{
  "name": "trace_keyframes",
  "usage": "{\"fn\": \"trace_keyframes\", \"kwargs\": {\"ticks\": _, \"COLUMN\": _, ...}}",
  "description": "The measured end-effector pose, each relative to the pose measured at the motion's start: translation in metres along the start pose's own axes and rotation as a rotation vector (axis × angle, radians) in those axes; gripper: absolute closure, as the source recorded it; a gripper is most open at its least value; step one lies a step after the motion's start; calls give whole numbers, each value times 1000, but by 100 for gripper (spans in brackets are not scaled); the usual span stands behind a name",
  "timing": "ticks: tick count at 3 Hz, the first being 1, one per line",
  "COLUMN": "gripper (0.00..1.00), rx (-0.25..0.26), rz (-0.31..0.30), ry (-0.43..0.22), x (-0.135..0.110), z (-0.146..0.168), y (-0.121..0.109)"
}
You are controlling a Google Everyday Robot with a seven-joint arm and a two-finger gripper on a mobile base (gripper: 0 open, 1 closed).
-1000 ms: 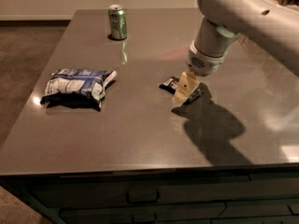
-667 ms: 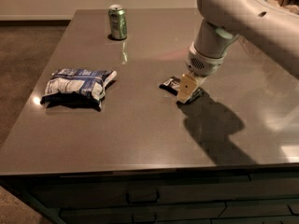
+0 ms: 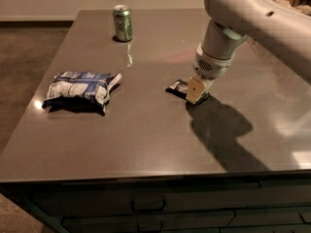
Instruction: Pick rxbar chocolate
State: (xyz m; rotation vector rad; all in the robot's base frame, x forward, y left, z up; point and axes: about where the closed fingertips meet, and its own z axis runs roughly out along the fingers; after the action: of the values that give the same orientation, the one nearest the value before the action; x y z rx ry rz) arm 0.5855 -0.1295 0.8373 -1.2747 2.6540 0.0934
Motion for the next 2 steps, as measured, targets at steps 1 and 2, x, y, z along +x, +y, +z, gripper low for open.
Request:
{"fn": "trace_keyframes", "kwargs": {"ticks": 1, "gripper": 100, "rx": 1, "rz": -29, "ry": -56, "x": -14, "z": -21, "y": 10}}
{"fn": "trace_keyframes", "kwargs": {"ticks": 2, "gripper": 100, "rx": -5, "rz": -59, "ry": -126, "x": -30, "z": -55, "y": 24}}
